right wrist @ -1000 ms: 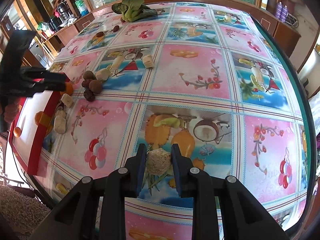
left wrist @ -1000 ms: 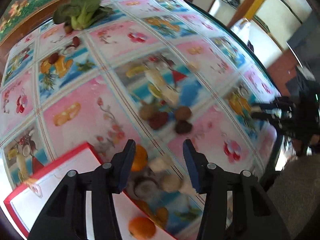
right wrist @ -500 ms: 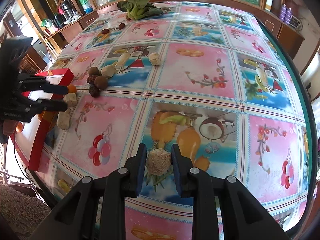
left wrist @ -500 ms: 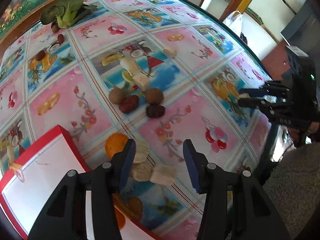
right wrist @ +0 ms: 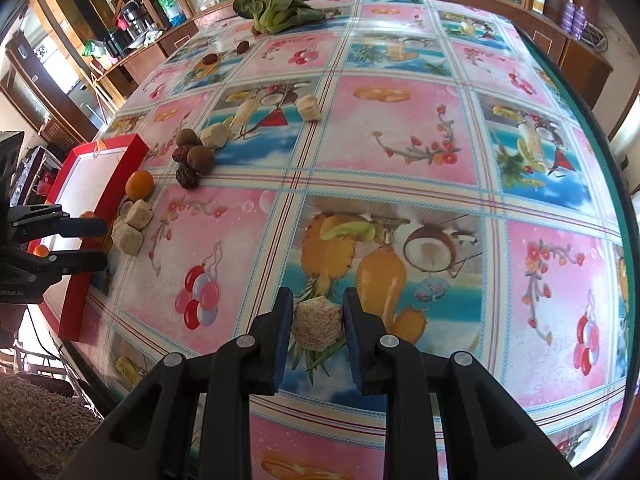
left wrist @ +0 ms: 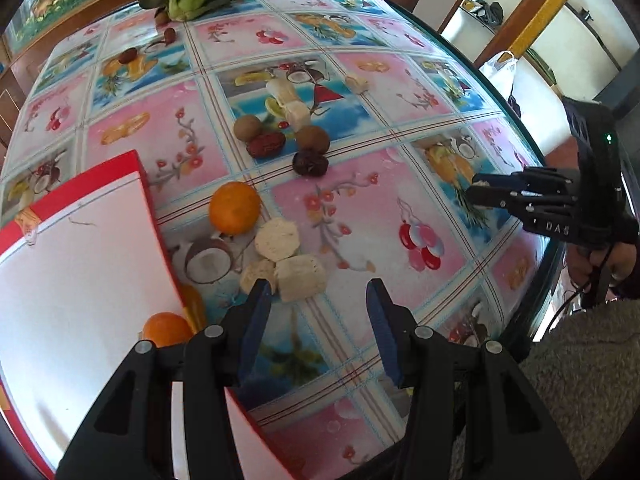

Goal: Organize fruits
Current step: 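Hold the beige cake in the right gripper while the left gripper reaches a white cube, then grasp the white cube with the left gripper while the right carries the cake to the tray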

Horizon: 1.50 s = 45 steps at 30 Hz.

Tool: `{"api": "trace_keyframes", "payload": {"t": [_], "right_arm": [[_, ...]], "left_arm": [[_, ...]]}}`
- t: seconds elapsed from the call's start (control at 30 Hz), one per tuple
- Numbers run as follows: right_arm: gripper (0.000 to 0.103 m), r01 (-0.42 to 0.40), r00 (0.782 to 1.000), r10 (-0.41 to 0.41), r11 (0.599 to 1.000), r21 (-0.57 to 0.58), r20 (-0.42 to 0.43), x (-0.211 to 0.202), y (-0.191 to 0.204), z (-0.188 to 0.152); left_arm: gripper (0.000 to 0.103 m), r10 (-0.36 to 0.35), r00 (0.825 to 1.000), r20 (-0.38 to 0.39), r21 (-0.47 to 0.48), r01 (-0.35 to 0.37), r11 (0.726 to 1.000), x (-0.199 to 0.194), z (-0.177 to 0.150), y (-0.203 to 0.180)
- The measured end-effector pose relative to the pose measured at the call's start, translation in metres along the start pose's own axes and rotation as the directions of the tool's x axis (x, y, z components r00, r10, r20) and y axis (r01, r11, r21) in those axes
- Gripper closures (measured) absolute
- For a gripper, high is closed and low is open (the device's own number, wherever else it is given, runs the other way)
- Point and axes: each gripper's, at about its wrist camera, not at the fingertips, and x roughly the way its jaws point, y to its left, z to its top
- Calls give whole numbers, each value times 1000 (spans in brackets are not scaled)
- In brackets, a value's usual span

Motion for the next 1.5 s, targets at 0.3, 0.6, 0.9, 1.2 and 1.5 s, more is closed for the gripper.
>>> {"api": "trace_keyframes", "payload": {"t": [0.3,0.6,0.9,1.2,1.5], "right_arm": [[79,-16,1000,16,1000,10,-9,3,-4,-1],[79,-13,1000,13,999,-31,4,3,-3,-2],[79,15,1000,-13,996,-85,19,3,3,-4],[79,-26,997,31,998,-59,77,-16,7,2],[79,-114,986,142,956,-270,86,-18,91,27]], "left_arm": [[65,-38,998,-40,-8,38,999,22,3,-10],[65,29,999,-19,-73,-31,997,32,18,-13],[75,66,998,-18,-5,-66,998,33,10,-25],[75,18,999,44,-33,-16,999,11,3,-32],[75,70,980,187,-121,-47,992,-66,-21,-7]]}}
